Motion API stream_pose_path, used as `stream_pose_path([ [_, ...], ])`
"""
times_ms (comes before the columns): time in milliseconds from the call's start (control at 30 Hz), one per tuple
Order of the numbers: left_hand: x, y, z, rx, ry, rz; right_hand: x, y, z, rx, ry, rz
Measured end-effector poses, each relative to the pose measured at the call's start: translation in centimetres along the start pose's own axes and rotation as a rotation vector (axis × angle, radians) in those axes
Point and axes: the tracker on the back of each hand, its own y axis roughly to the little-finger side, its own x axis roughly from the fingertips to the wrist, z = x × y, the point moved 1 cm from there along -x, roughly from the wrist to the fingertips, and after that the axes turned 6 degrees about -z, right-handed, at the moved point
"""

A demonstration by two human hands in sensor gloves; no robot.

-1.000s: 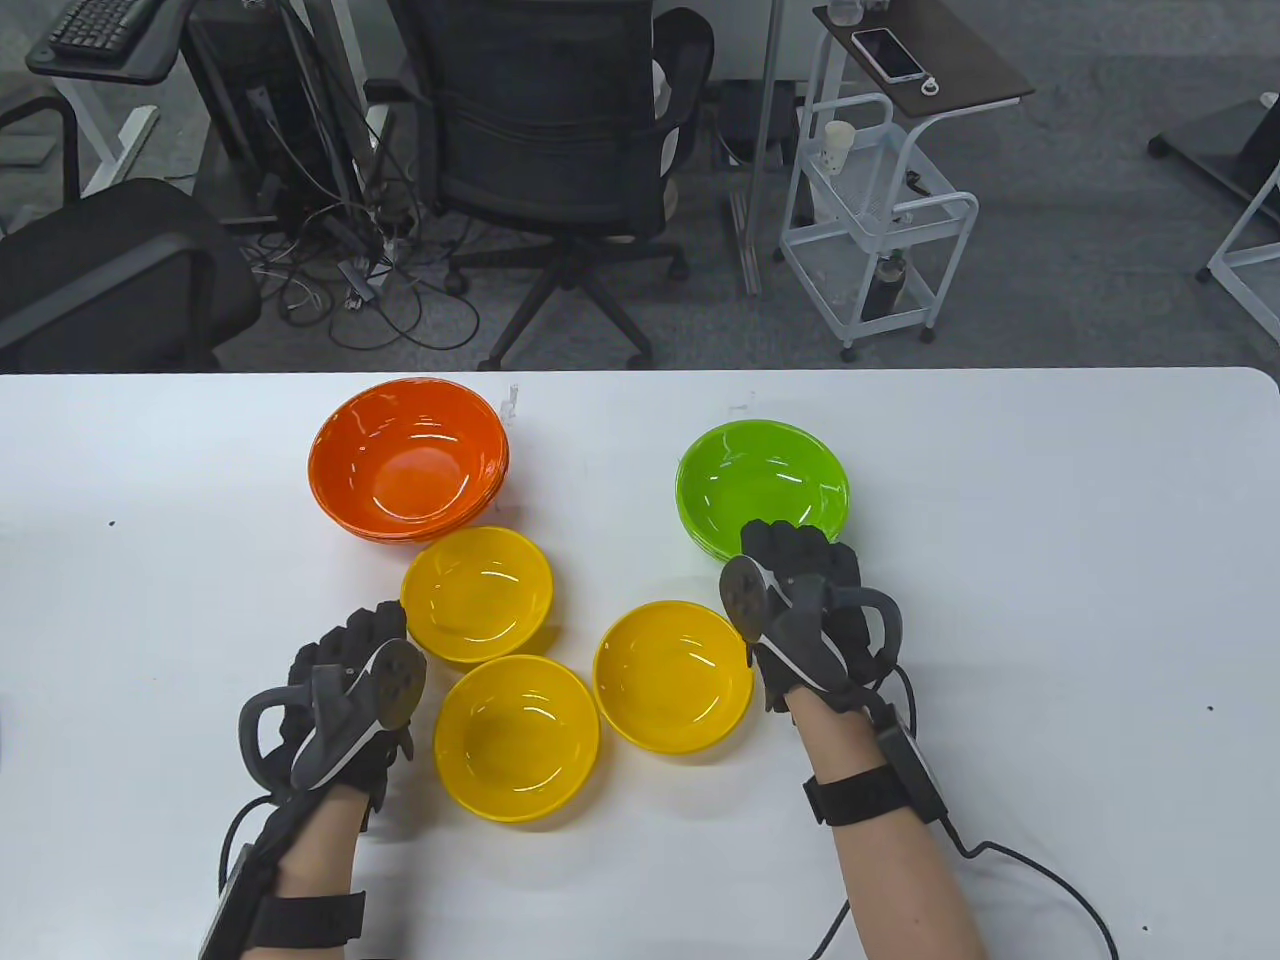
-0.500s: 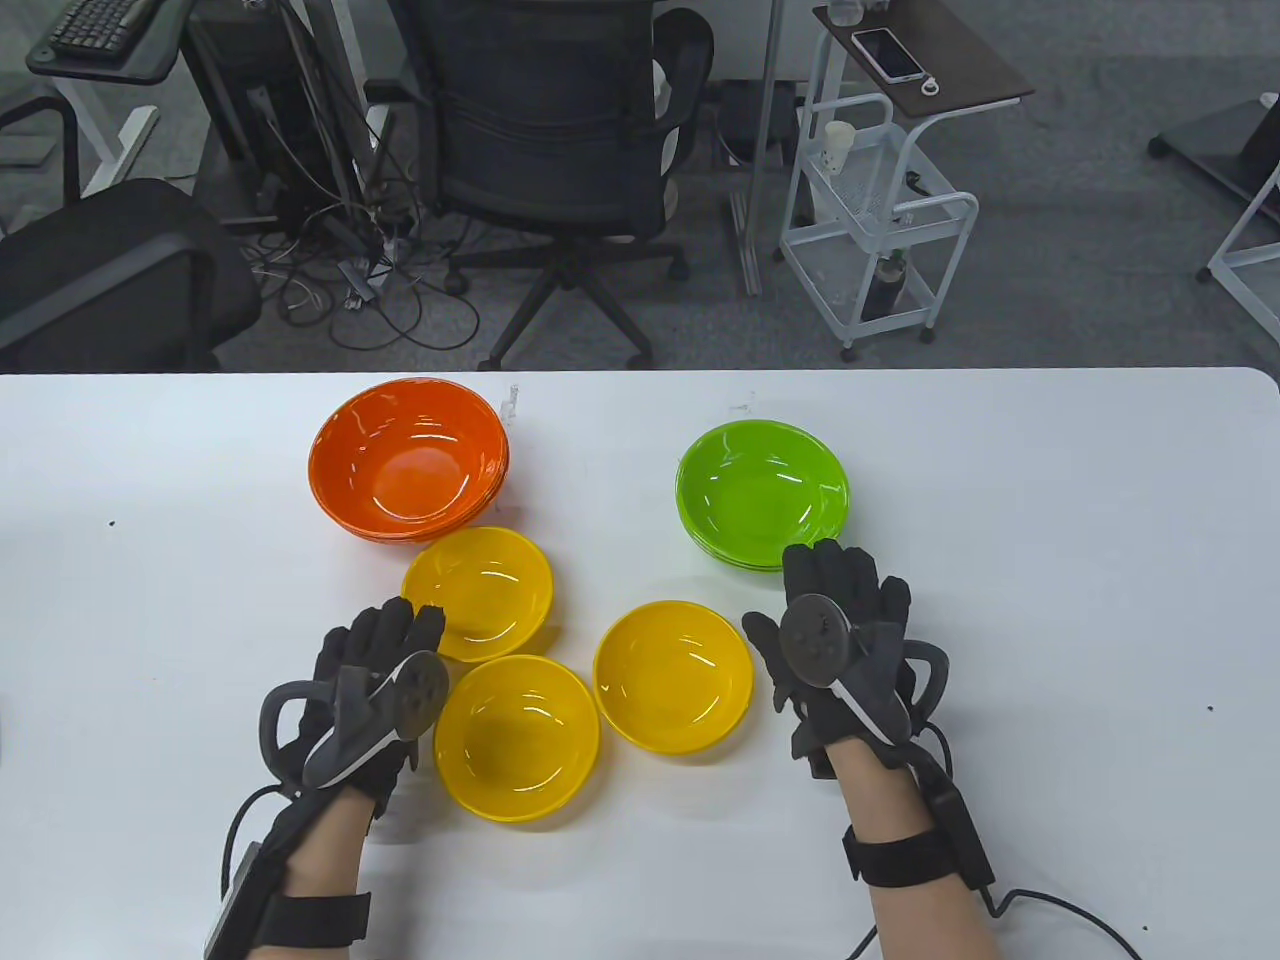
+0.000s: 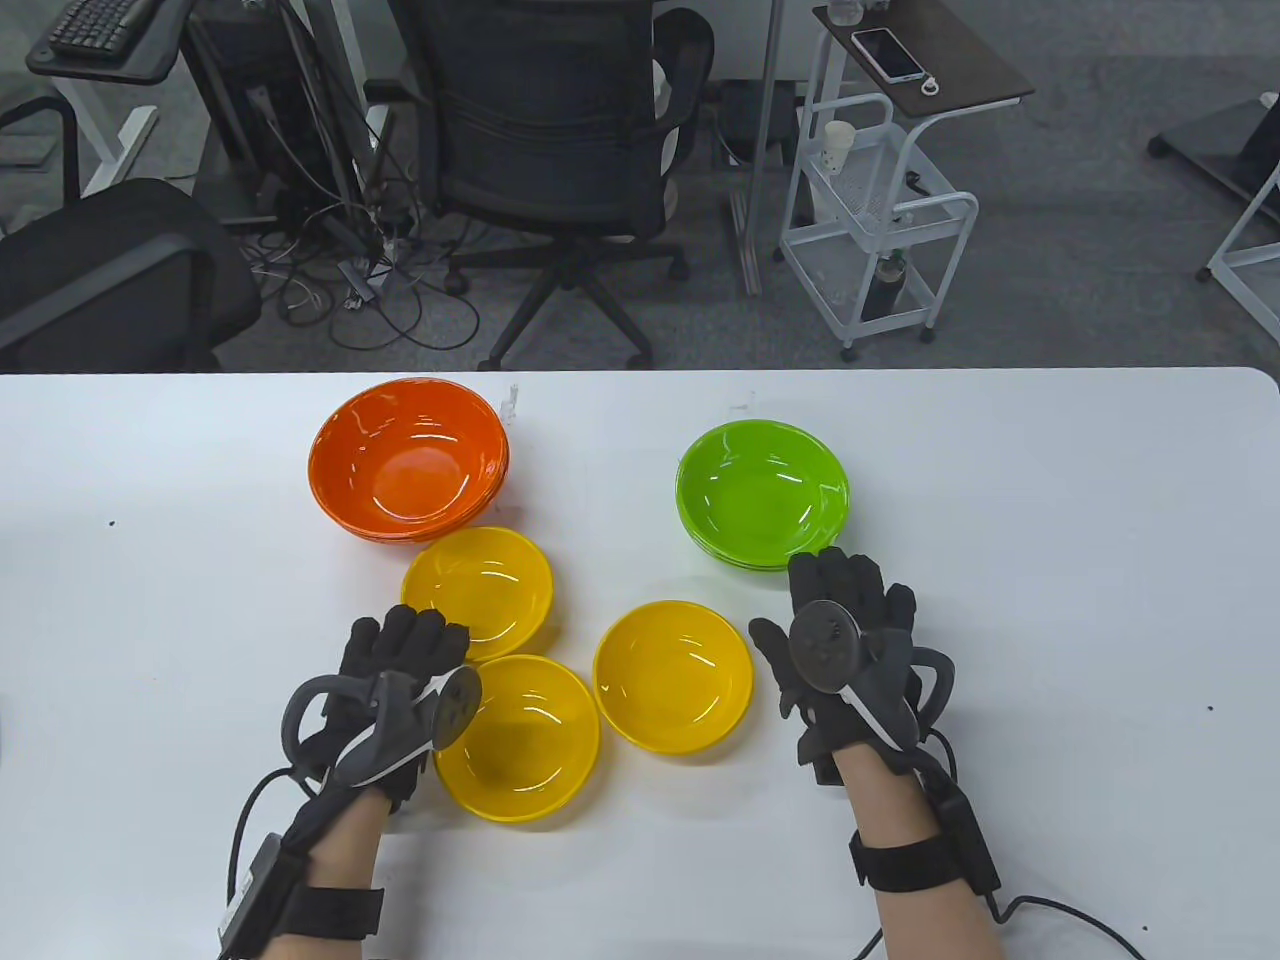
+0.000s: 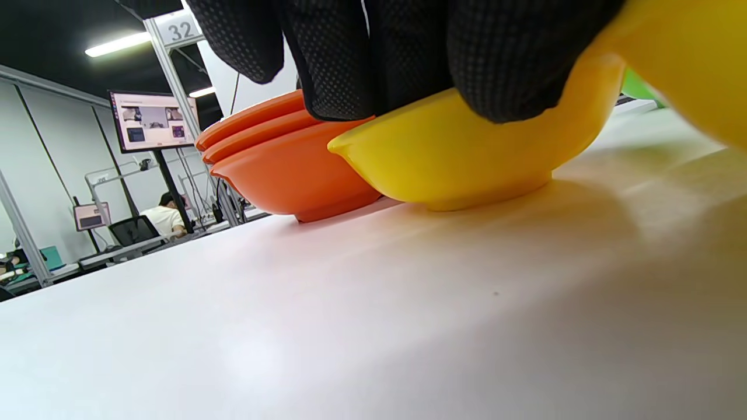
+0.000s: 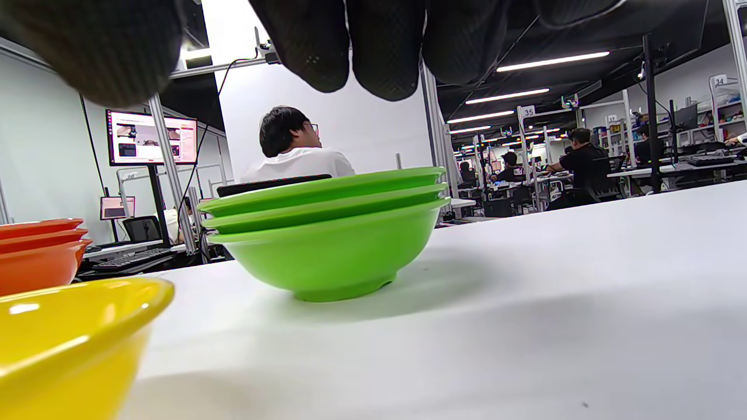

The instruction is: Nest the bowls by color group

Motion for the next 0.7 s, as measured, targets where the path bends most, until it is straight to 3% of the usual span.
stream_pose_path([
  [467,-0.1,-0.5,0.1,-0.106,-0.173,-0.040,0.0,0.1,-0.1,-0.012,-0.005,0.004],
  [700,0.1,0.6,-0.9,-0.063,-0.236,-0.069,0.0,0.1,0.0,-0.014,0.018,0.011],
])
